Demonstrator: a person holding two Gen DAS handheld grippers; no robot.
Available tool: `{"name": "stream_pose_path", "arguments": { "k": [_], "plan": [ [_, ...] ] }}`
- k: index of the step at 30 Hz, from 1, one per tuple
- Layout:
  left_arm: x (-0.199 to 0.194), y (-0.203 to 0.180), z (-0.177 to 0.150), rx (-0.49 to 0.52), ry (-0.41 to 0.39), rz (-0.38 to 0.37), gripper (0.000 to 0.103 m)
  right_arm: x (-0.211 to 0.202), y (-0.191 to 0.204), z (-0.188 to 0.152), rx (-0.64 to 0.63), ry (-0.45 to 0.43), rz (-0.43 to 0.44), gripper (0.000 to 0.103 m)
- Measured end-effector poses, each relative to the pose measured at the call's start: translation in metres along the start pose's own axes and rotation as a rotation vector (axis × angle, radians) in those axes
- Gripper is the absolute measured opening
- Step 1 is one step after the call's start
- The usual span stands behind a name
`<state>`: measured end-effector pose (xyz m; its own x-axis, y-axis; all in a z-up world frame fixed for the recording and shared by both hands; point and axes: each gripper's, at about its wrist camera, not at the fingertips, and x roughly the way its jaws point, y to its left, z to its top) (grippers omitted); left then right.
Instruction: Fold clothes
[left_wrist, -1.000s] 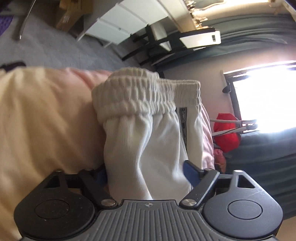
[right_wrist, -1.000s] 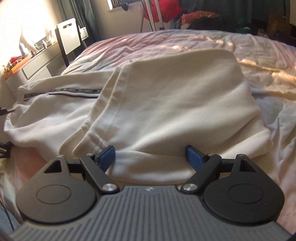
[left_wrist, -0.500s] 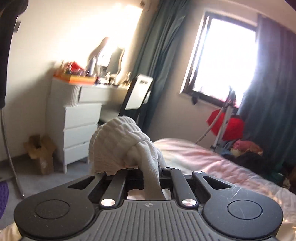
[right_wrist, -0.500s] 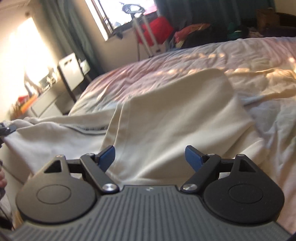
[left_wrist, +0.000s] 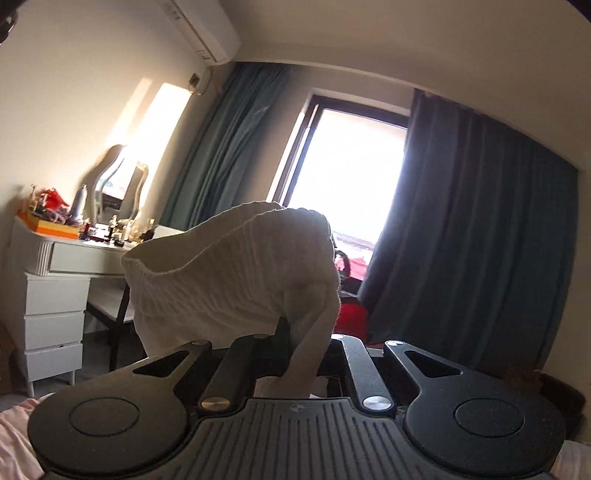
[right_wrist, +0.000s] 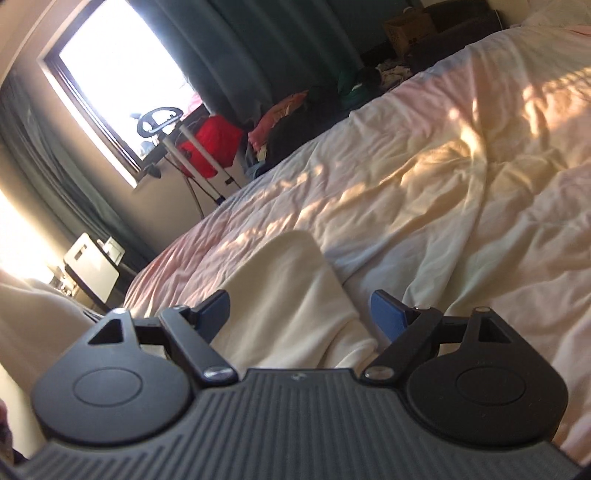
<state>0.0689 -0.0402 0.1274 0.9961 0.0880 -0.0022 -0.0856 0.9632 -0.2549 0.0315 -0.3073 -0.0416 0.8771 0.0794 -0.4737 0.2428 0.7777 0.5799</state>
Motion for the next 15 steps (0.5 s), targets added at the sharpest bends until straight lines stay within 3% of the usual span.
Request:
{"name": "stream_pose_path", "arguments": {
  "k": [3,7,10,13,15],
  "plan": [
    [-0.003,-0.047,-0.037,0.053,-0.008,-0.071,0.008,-0.001,-0.015,0.009,0.06,-0.027,0.022,0.085],
    [0.002,-0.098,-0.109,0.186,0.022,-0.166,0.008,0.005,-0.053,0.014,0.257,-0.036,0.041,0.086],
    [0.012,-0.127,-0.175,0.316,0.15,-0.272,0.01,0.004,-0.073,0.019,0.33,-0.071,0.032,0.087],
    [0.023,-0.141,-0.238,0.402,0.378,-0.377,0.011,0.003,-0.088,0.024,0.376,-0.108,0.027,0.087],
    [0.026,-0.137,-0.267,0.445,0.45,-0.401,0.012,0.006,-0.094,0.025,0.394,-0.109,0.033,0.087]
  ]
}}
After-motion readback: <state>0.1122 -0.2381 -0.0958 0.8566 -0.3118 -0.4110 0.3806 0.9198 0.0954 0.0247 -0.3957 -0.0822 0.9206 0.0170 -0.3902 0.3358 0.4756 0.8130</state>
